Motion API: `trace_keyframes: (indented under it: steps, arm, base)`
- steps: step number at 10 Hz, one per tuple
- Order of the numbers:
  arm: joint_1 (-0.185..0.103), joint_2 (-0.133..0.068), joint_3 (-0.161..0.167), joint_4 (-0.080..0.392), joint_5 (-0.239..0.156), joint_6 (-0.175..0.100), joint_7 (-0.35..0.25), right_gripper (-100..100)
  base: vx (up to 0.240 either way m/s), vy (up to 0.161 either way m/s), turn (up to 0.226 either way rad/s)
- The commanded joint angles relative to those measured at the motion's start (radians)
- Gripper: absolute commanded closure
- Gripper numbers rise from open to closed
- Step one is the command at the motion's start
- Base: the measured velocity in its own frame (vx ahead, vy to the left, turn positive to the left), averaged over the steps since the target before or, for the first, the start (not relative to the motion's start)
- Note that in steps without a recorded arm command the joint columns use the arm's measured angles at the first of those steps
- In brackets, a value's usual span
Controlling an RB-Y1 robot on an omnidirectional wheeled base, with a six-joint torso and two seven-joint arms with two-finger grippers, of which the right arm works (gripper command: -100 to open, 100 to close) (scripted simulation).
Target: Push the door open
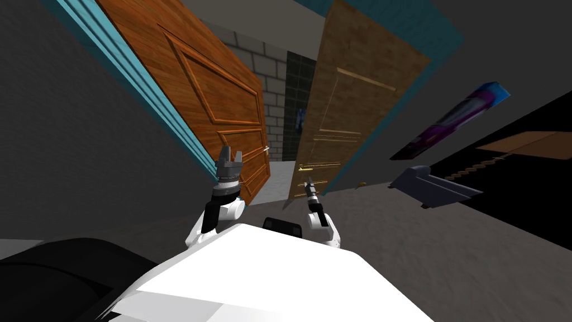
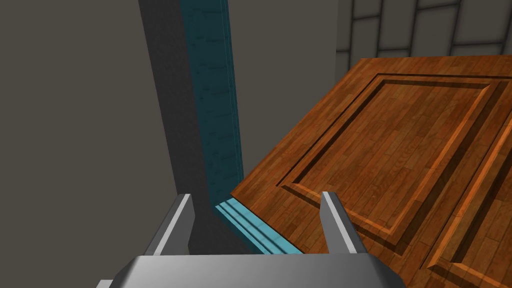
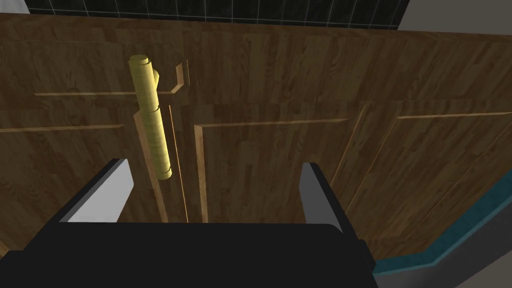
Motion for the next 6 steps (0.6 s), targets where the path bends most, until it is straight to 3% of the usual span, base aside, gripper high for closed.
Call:
trace_keyframes:
  steps: [1,6]
  arm:
    - [-0.019,-0.003,0.006,0.032,-0.001,0.01,-0.003,-100]
    - [-0.065,-0.004,0.028,0.122,-0.002,0.032,-0.006,-100]
  base:
    - [0.061,-0.146,0.074]
    - [0.061,-0.115,0.078]
